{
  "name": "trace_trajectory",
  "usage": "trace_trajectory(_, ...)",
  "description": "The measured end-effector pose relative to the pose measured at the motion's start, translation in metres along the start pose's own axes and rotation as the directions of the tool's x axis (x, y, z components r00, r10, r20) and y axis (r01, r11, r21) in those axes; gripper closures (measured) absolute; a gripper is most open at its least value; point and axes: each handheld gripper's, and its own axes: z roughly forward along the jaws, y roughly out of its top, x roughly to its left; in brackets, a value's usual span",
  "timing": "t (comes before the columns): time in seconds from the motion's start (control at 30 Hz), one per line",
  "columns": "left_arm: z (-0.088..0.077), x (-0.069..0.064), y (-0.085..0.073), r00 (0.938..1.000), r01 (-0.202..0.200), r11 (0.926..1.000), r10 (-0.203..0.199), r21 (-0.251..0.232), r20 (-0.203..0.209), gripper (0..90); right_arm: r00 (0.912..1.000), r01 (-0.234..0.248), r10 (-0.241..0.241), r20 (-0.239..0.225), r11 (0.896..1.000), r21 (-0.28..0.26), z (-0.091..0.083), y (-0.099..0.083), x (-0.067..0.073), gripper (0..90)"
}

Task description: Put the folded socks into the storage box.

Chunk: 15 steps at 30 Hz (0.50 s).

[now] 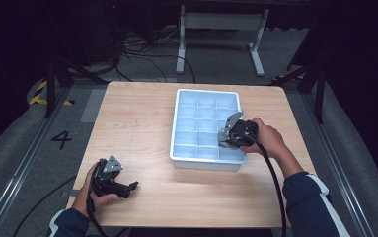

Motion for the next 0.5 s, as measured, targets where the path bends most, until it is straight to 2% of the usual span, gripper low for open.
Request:
trace_trajectory(0.1, 0.0, 0.0, 0.0, 1.0, 0.0, 1.0, 0.0, 0.0, 0.0, 0.8, 1.0, 0.002, -0.001, -0.009, 0.999, 0.035, 0.004, 0.004, -0.002, 75.7)
trace_trajectory(0.13, 0.0, 0.0, 0.0, 1.0, -0.001, 1.0, 0.001, 0.0, -0.001, 0.7, 0.9998, 0.018, -0.018, -0.01, 0.999, 0.05, 0.005, 0.005, -0.003, 75.6)
trace_trajectory(0.27, 0.0, 0.0, 0.0, 1.0, -0.001, 1.0, 0.001, 0.0, -0.001, 0.8, 0.9995, 0.031, -0.031, -0.006, 0.995, 0.093, 0.011, 0.01, -0.003, 75.5)
trace_trajectory(0.5, 0.0, 0.0, 0.0, 1.0, -0.001, 1.0, 0.001, 0.0, 0.0, 0.8, 0.9996, 0.012, -0.009, -0.029, 0.991, 0.131, 0.022, 0.014, -0.008, 75.2)
